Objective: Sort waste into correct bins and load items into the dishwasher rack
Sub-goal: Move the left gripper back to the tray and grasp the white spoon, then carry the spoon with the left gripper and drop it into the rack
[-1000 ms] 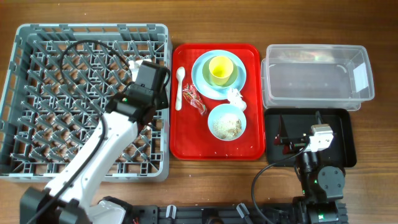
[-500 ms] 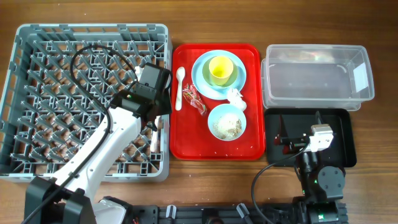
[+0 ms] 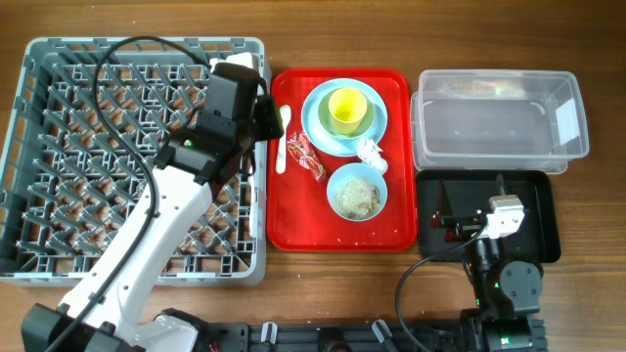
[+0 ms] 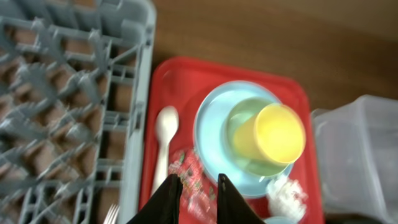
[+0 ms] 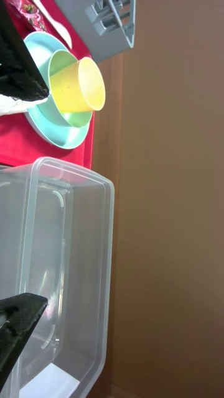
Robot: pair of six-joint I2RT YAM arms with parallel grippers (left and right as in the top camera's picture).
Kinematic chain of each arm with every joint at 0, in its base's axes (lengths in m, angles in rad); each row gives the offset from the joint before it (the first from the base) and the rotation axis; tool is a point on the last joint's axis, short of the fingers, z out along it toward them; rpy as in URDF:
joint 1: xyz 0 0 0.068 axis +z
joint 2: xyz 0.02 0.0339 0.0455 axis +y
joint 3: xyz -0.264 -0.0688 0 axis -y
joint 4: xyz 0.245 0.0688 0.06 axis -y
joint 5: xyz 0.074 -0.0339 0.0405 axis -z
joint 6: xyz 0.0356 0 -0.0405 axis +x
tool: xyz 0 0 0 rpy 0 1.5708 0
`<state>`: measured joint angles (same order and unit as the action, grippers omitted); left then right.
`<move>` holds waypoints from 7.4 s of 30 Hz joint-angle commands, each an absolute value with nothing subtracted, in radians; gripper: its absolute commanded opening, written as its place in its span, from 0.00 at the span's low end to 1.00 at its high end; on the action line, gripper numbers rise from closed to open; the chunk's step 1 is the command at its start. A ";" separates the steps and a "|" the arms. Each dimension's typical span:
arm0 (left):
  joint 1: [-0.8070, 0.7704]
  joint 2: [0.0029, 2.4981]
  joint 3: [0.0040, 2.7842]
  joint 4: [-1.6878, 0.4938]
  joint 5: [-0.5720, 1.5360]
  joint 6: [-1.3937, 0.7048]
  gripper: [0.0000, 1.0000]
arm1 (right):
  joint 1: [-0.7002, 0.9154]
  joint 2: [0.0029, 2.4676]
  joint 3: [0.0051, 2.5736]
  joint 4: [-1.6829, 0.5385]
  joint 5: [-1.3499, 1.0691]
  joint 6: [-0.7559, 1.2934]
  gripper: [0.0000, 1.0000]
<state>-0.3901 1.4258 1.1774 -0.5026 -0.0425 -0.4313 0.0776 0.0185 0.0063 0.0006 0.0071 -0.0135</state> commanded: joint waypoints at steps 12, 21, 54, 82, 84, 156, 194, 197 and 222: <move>-0.529 1.755 1.211 -0.315 -0.344 -0.422 0.22 | 0.081 0.017 0.005 0.006 -0.002 -0.024 1.00; -0.571 1.863 1.211 -0.325 -0.410 -0.423 0.16 | 0.081 0.017 0.005 0.006 -0.002 -0.024 1.00; -0.606 1.959 1.231 -0.268 -0.568 -0.395 0.16 | 0.081 0.017 0.005 0.006 -0.002 -0.024 1.00; -0.547 2.048 1.229 -0.297 -0.445 -0.397 0.12 | 0.081 0.017 0.005 0.006 -0.002 -0.023 1.00; -0.548 2.048 1.229 -0.302 -0.443 -0.397 0.12 | 0.081 0.017 0.005 0.006 -0.002 -0.024 1.00; -0.656 2.030 1.208 -0.541 -0.400 -0.585 0.38 | 0.081 0.017 0.005 0.006 -0.002 -0.023 1.00; -0.656 1.976 1.208 -0.595 -0.337 -0.581 0.13 | 0.081 0.017 0.005 0.006 -0.002 -0.023 1.00; -0.656 1.976 1.208 -0.608 -0.337 -0.581 0.08 | 0.081 0.017 0.005 0.006 -0.002 -0.023 1.00; -0.662 1.945 1.179 -0.573 -0.330 -0.584 0.04 | 0.081 0.017 0.005 0.006 -0.002 -0.023 1.00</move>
<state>-0.6590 1.9369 1.2018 -0.5560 -0.3962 -0.5816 0.0776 0.0185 0.0063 0.0006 0.0071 -0.0135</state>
